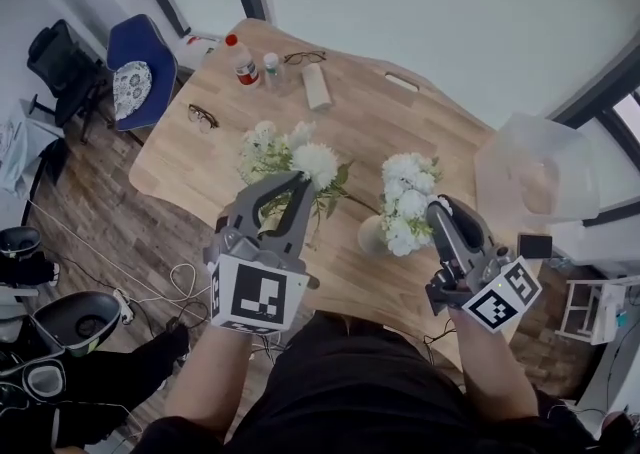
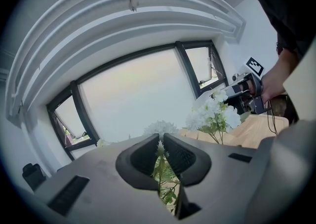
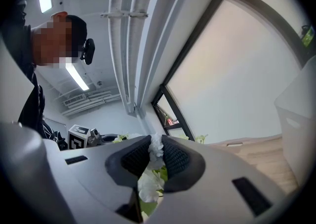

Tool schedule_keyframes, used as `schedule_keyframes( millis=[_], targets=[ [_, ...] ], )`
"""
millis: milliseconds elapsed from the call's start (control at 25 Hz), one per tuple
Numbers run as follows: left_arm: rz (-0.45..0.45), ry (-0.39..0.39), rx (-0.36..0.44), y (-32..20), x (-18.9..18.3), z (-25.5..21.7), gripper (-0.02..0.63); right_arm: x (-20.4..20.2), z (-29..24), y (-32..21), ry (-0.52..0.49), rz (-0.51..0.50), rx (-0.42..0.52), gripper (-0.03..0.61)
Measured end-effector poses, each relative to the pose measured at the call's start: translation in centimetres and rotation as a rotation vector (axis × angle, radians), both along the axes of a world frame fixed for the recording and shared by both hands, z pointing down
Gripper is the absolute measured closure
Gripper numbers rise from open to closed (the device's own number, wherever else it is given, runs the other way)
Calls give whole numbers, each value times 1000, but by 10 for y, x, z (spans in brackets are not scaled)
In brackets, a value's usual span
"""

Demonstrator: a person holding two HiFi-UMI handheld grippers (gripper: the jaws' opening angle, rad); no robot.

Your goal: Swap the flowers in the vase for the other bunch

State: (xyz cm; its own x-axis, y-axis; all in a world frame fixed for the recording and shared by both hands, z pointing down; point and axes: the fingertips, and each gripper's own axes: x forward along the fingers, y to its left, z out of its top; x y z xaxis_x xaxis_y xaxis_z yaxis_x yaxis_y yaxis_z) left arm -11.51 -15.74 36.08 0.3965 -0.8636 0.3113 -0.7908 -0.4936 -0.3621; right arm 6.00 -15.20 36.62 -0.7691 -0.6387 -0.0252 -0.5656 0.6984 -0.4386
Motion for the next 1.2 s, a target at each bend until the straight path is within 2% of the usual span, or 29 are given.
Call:
schedule_keyframes(
  millis=[920, 1200],
  targets=[
    [34, -79, -53, -8, 4, 35, 583, 3, 59, 7, 24, -22, -96, 502],
    [34, -57, -63, -7, 10, 38, 583, 6, 73, 8, 88, -32, -129, 502]
  ],
)
